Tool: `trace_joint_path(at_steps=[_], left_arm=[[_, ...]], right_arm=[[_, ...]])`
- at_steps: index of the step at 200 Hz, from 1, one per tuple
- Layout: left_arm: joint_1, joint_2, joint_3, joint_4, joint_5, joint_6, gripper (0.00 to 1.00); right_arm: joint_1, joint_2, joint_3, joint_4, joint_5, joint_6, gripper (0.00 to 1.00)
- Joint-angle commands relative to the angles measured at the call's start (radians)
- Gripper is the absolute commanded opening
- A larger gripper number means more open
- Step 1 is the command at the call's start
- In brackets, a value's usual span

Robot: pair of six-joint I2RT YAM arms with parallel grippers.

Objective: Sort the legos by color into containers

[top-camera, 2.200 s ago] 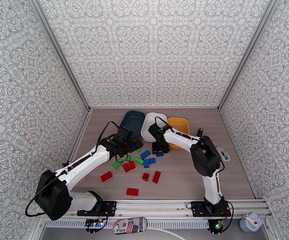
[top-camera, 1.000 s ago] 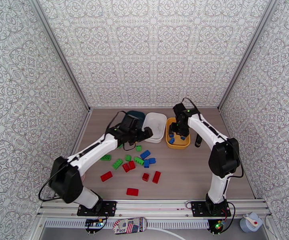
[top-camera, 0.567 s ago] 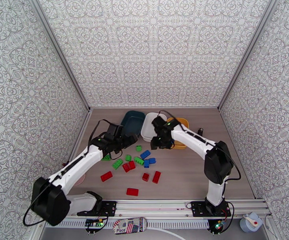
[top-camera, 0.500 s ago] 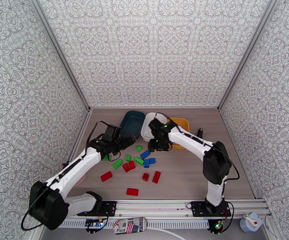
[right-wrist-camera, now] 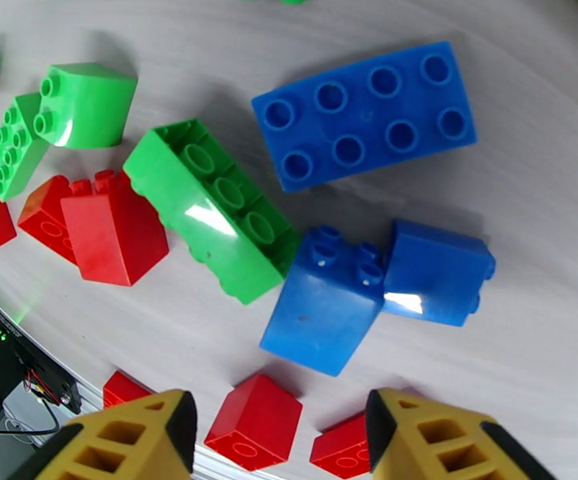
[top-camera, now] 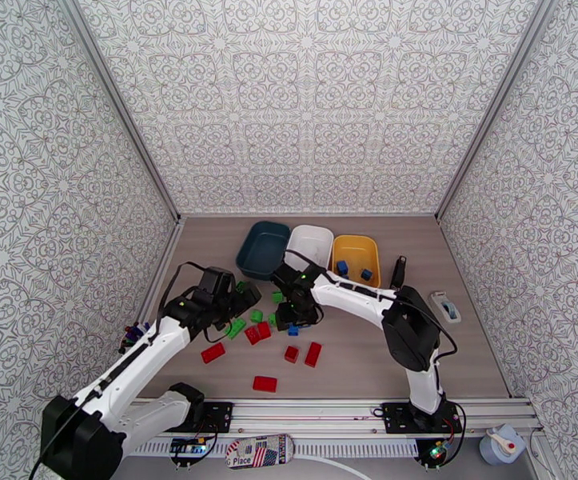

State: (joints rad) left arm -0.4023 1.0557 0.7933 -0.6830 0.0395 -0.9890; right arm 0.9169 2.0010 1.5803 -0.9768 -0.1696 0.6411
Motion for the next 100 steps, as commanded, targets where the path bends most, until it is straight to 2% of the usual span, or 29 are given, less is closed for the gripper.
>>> trace_joint_path(at_steps=[1,100], left_arm=[[-0.01,-0.03,-0.025,-0.03,-0.03,-0.03,0.99],[-0.015,-0.049,-0.036,-0.032,-0.036,-0.046,0.99]], right_arm=[[0.005,0.044,-0.019,0.014,-0.008,0.015,0.59],[0.006,0.119,0.014,0.0,0.025,0.0,0.52]])
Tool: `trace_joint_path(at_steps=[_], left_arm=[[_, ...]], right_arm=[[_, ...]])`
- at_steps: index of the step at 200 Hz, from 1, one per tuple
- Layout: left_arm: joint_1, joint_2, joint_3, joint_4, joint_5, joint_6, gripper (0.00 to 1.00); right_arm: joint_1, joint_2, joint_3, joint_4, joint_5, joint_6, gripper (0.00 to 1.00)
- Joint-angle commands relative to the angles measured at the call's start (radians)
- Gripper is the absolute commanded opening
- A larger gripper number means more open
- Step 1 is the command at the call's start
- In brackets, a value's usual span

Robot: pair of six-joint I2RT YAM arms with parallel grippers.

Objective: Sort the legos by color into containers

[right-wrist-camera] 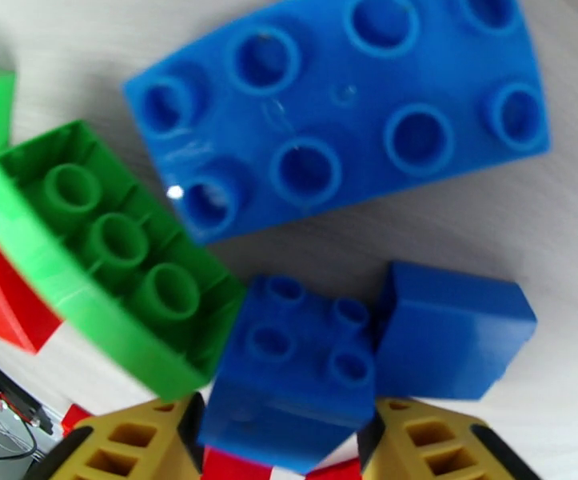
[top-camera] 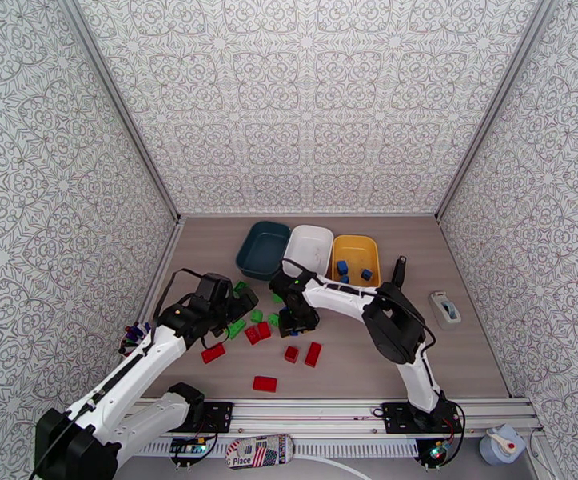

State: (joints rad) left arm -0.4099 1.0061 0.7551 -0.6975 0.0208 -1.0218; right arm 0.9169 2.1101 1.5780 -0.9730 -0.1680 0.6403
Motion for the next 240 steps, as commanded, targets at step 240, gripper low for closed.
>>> trace_joint_path(at_steps=[240], left_arm=[[-0.156,0.586,0.527,0.156,0.147,0.145,0.99]], right_arm=[[-0.422,-0.287,0.007,-0.106,0.074,-0.086,0.24]])
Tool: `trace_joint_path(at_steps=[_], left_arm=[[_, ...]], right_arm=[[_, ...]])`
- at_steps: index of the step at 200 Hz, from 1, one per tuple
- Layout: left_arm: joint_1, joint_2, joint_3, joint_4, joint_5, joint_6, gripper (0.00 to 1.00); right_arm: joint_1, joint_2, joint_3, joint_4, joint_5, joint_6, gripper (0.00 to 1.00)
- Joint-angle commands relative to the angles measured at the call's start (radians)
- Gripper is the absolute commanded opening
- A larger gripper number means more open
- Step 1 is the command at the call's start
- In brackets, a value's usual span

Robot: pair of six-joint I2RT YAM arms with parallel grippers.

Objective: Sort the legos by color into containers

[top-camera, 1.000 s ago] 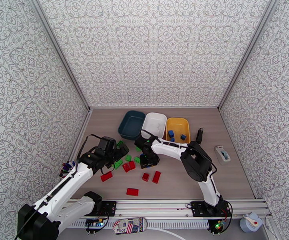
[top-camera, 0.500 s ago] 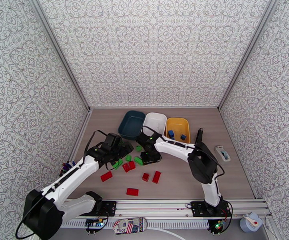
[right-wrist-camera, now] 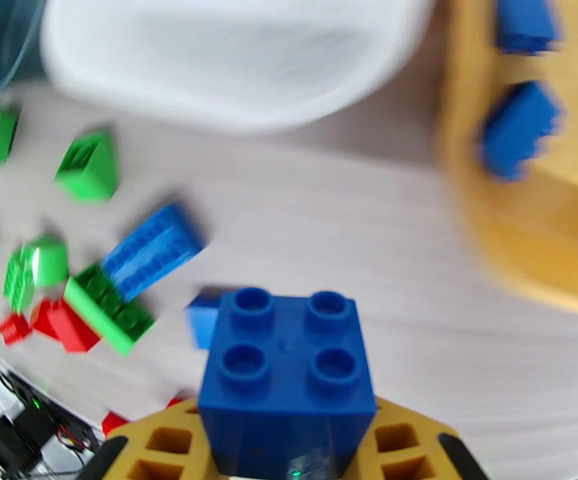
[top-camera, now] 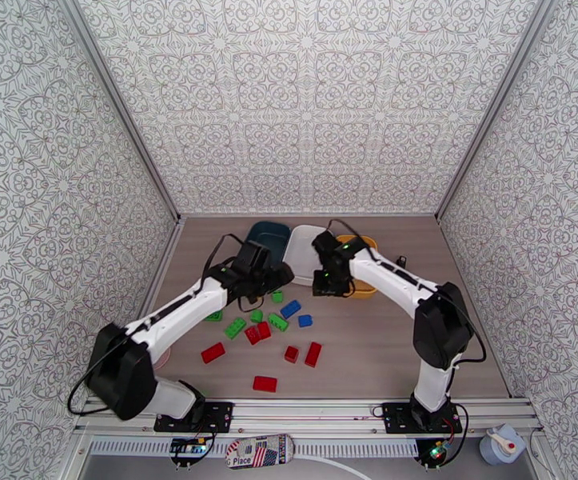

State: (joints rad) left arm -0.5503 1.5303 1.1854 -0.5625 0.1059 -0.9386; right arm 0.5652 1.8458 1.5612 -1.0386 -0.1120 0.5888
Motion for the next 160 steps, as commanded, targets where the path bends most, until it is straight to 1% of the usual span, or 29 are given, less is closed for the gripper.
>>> trace_joint_path(at_steps=[1,44,55,67,84,104,116,135,160], left_arm=[[-0.016,0.066,0.1,0.02,0.062,0.063,0.99],[-0.037,0.169,0.257,-0.016,0.102,0.116,0.99],[-0.038,0.177,0.276,-0.026,0.103,0.123,0.99],[-0.039,0.174,0.28,-0.033,0.098,0.129,0.99],[-0.035,0.155,0.264,-0.042,0.085,0.134,0.99],[-0.026,0.116,0.219,-0.042,0.066,0.131,0.99],[-0.018,0.088,0.184,-0.038,0.054,0.124,0.99],[-0.004,0.041,0.126,-0.037,0.032,0.108,0.99],[0.013,-0.021,0.049,-0.036,0.003,0.085,0.99]], right_arm=[[-0.072,-0.022,0.026,-0.041,0.019,-0.035,0.24],[-0.188,0.041,0.105,-0.068,0.034,-0.053,0.26],[-0.205,0.059,0.122,-0.076,0.038,-0.058,0.3],[-0.218,0.074,0.141,-0.086,0.041,-0.064,0.38],[-0.222,0.084,0.164,-0.102,0.059,-0.075,0.5],[-0.222,0.084,0.173,-0.112,0.07,-0.088,0.56],[-0.222,0.08,0.171,-0.114,0.069,-0.091,0.59],[-0.219,0.06,0.152,-0.102,0.052,-0.095,0.6],[-0.188,0.019,0.116,-0.08,0.037,-0.103,0.62]])
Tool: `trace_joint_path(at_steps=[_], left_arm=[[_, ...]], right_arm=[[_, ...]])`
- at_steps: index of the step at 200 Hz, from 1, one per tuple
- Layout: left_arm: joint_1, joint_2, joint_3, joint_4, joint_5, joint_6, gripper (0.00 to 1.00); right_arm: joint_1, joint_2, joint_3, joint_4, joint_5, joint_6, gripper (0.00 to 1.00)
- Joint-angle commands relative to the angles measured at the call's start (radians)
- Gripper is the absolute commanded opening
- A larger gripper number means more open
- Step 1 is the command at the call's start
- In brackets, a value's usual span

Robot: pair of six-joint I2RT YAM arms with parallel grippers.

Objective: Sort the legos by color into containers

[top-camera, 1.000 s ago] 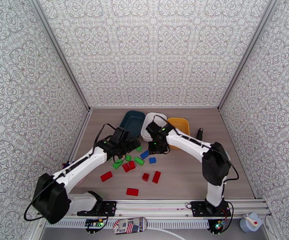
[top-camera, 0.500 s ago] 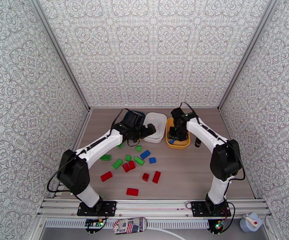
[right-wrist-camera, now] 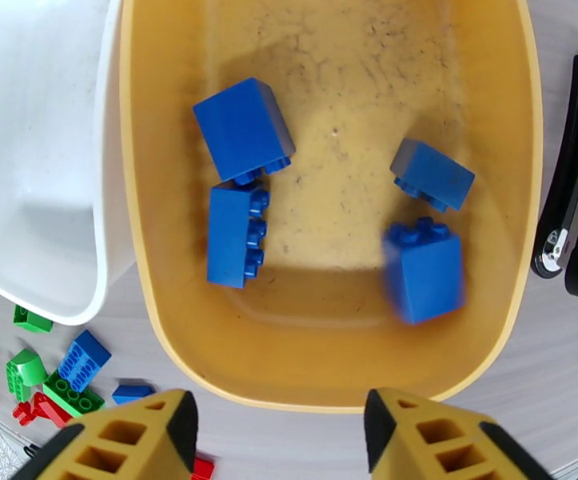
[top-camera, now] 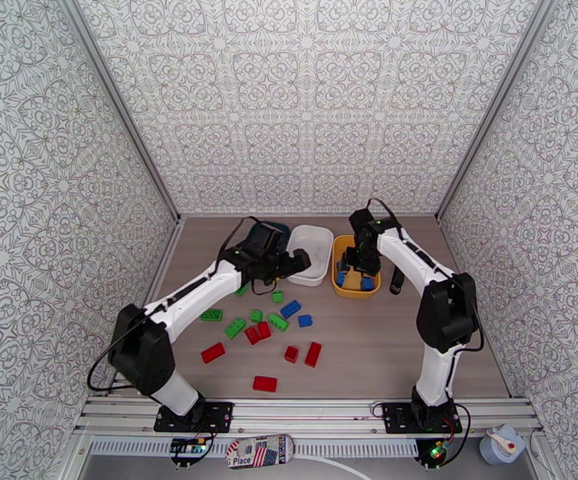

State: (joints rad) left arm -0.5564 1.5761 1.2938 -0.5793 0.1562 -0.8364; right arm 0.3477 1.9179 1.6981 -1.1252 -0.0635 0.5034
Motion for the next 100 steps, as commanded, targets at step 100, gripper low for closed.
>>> trace_joint_path(at_steps=[100], left_arm=[[0.083,-0.313,-0.319,-0.048,-0.124,-0.099,0.99]], right_arm=[[0.284,-0.074,-0.141,0.082,-0.025,-0.002,0.68]])
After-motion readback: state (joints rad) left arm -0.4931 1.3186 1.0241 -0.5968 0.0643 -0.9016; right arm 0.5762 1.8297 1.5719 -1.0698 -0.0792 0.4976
